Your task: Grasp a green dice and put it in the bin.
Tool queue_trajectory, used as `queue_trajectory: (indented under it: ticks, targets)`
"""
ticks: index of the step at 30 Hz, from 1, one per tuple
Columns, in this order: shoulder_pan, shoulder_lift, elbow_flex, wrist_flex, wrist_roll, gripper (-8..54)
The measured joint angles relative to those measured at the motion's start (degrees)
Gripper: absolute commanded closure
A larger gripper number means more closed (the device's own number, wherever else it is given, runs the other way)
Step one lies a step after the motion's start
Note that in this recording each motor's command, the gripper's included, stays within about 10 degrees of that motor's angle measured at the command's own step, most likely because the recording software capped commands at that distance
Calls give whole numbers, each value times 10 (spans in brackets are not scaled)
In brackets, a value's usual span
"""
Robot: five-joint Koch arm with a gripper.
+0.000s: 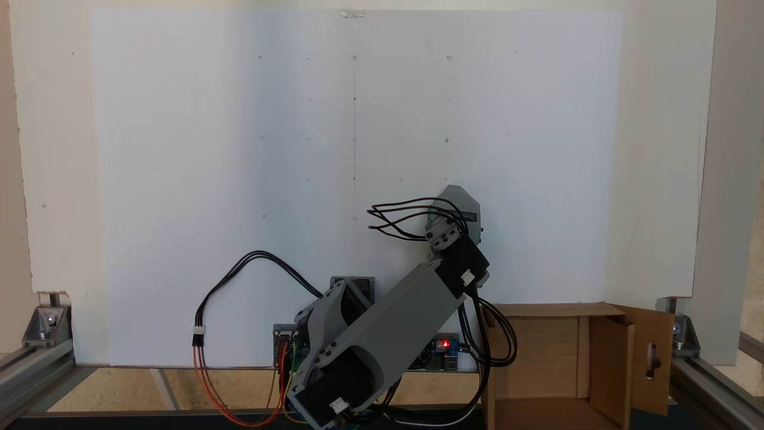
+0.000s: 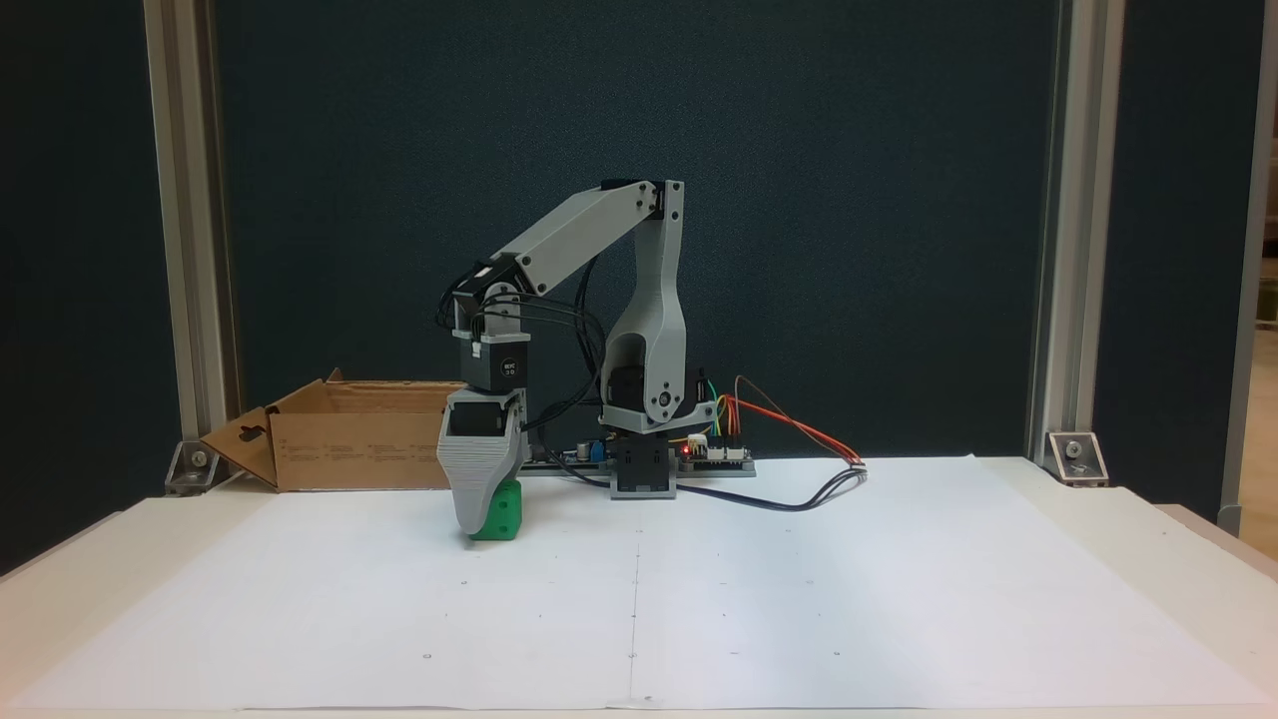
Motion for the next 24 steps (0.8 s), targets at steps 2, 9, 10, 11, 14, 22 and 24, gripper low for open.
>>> queue_trajectory:
  ticks: [2,9,10,11,14,22,24]
  targets:
    - [-2,0,0,-1,0,91]
    - [-7,-5,6,-1,0,188]
    - [-7,-5,6,-2,0,221]
    - [-6,-5,7,-4,0,250]
    - [-6,-5,9,-7,0,337]
    - [-12,-1,9,-7,23,337]
    - [-18,7,-4,9,41,337]
